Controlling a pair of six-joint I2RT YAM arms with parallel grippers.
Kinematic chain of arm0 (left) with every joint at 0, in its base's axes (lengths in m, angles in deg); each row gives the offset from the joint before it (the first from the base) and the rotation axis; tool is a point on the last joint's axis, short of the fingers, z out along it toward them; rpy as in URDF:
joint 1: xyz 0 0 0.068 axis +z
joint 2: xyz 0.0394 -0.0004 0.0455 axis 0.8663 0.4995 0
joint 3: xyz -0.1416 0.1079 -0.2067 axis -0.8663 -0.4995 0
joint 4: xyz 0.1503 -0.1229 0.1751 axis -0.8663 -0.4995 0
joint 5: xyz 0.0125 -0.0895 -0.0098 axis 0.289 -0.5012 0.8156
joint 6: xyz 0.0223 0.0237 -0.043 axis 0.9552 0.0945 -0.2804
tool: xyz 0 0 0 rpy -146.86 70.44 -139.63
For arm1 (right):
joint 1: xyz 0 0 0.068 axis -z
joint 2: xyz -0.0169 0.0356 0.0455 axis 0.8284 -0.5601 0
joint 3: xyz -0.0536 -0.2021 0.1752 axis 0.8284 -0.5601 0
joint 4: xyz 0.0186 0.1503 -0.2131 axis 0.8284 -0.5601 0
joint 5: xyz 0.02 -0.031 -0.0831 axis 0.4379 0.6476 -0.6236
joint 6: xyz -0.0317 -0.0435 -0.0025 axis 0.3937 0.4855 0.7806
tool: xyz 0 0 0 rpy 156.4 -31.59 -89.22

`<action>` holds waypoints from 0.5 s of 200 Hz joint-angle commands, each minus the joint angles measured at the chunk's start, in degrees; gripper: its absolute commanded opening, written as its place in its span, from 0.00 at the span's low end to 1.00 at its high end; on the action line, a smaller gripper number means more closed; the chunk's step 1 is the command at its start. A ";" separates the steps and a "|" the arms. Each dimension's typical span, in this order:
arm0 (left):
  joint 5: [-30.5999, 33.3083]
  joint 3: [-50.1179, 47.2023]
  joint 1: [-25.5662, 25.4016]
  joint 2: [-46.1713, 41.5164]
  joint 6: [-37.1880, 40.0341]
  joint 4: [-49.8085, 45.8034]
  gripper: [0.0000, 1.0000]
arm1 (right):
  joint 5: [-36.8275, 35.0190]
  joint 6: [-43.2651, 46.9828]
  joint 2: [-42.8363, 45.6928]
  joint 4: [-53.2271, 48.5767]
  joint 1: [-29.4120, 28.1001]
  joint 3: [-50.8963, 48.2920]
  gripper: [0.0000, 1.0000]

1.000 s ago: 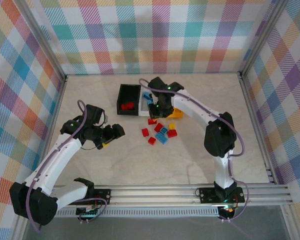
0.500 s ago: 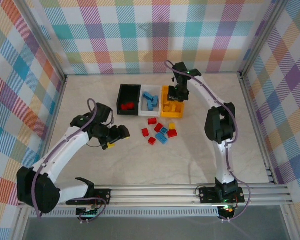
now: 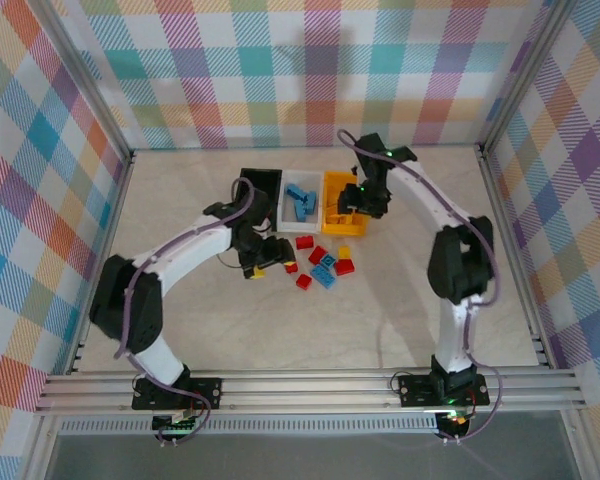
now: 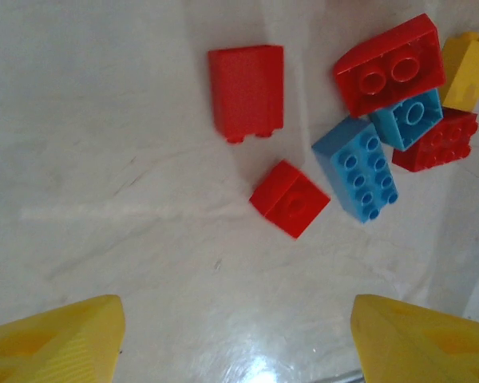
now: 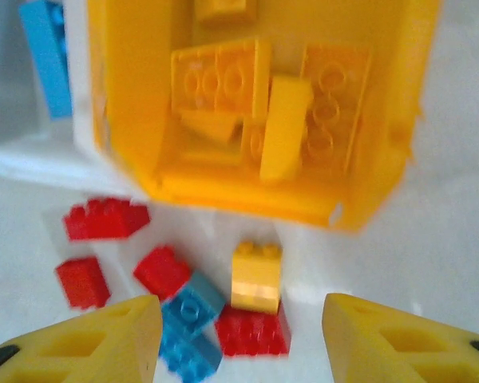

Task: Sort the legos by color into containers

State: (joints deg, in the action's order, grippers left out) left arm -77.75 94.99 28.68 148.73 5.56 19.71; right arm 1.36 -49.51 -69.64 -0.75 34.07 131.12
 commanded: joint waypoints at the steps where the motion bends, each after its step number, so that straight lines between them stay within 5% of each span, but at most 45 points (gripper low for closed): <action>1: 2.68 4.25 -1.91 4.92 -0.03 1.40 0.70 | 3.32 -2.94 10.03 1.66 0.05 -10.35 0.57; 43: 5.67 9.78 -2.66 13.20 -1.25 1.22 0.61 | 4.48 -5.14 22.35 1.64 -0.11 -24.33 0.57; 100: 9.94 16.64 -3.31 20.92 0.76 -3.42 0.57 | 6.12 -7.47 28.15 1.67 -0.20 -30.41 0.57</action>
State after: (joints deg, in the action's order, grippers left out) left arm -70.69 108.34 26.36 167.20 4.95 20.41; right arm 5.43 -54.78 -43.81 0.51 34.07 102.38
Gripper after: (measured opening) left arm 0.578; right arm 0.571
